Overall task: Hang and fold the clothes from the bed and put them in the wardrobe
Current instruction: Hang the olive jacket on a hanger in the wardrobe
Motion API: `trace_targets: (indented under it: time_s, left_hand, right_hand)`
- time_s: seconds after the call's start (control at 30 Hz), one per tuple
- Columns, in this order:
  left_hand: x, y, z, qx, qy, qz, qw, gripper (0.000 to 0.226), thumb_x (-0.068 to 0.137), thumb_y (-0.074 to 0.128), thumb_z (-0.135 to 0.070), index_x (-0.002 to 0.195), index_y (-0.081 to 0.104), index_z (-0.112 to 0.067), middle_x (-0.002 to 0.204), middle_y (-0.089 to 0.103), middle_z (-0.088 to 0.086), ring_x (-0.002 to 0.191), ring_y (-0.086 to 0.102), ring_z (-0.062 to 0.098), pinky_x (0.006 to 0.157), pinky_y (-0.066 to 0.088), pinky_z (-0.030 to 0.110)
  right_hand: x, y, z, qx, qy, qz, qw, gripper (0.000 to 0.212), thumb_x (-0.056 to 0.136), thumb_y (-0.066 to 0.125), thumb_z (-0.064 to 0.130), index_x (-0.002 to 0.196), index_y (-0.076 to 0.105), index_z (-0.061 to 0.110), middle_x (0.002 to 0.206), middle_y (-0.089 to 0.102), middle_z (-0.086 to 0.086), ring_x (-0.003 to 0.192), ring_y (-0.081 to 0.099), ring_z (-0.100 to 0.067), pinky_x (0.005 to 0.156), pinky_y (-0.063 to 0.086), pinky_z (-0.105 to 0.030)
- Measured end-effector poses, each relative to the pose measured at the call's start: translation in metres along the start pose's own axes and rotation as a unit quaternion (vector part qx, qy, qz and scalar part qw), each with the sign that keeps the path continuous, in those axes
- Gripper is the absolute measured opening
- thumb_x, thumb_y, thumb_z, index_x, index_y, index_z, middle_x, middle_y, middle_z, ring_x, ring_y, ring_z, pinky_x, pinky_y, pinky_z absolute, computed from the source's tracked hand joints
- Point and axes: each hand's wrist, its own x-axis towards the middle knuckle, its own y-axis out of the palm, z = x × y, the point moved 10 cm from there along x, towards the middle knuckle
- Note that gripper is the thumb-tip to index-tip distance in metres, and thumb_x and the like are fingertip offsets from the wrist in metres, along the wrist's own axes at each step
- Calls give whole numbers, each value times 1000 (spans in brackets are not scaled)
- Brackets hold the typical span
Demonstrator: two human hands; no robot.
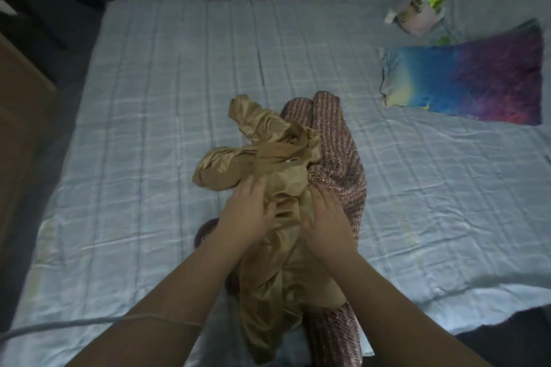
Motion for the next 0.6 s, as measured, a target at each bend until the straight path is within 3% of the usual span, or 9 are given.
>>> trace_targets:
  time_s: [0.27, 0.4, 0.6]
  left_hand:
    - [106, 44, 36, -44, -104, 44, 993, 67, 95, 57, -35, 152, 30, -13, 154, 36, 16, 140, 38, 33, 113, 36, 45]
    - [164, 65, 78, -143, -203, 17, 969, 59, 91, 68, -28, 141, 46, -4, 140, 51, 17, 131, 47, 33, 109, 38, 38]
    - [209, 135, 133, -164, -328, 68, 928, 82, 88, 67, -50, 146, 35, -1, 148, 44, 19, 133, 46, 35, 108, 36, 39]
  right_hand:
    - [117, 51, -31, 22, -28, 85, 996, 59, 93, 48, 26, 147, 38, 2, 149, 42, -20, 141, 33, -34, 121, 21, -41]
    - [177, 88, -44, 33, -36, 111, 993, 61, 90, 51, 23, 147, 39, 4, 150, 41, -18, 141, 33, -34, 119, 25, -43]
    - [243, 153, -50, 57, -47, 158, 985, 62, 92, 51, 22, 149, 34, 4, 149, 40, -21, 141, 31, -35, 119, 20, -42]
